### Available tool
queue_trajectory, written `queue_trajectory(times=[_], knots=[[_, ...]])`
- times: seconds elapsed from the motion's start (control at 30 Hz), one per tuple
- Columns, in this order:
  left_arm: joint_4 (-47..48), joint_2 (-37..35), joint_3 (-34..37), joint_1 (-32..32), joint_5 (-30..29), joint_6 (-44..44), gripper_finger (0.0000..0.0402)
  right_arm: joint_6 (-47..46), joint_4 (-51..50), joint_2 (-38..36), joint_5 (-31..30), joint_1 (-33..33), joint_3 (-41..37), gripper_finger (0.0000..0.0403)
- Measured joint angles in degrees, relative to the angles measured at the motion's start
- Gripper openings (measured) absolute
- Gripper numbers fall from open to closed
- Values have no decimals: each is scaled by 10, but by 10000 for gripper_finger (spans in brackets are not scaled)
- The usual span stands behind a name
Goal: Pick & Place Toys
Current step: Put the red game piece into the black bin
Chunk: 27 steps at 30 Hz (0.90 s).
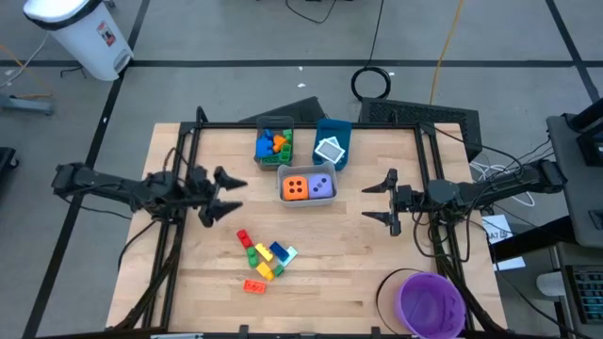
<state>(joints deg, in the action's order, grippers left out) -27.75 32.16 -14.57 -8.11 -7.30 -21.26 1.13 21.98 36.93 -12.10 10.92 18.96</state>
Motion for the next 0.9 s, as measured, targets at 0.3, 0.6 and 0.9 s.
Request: queue_trajectory(times=[0.3, 0.6, 0.9], knots=[[64, 141, -79, -59, 33, 17, 361, 2, 0, 0, 0, -1, 0, 279], [163, 342, -141, -103, -79, 39, 361, 1, 1, 8, -1, -1, 0, 279], [161, 428, -141, -57, -119, 19, 360, 0, 1, 13, -1, -1, 0, 279]])
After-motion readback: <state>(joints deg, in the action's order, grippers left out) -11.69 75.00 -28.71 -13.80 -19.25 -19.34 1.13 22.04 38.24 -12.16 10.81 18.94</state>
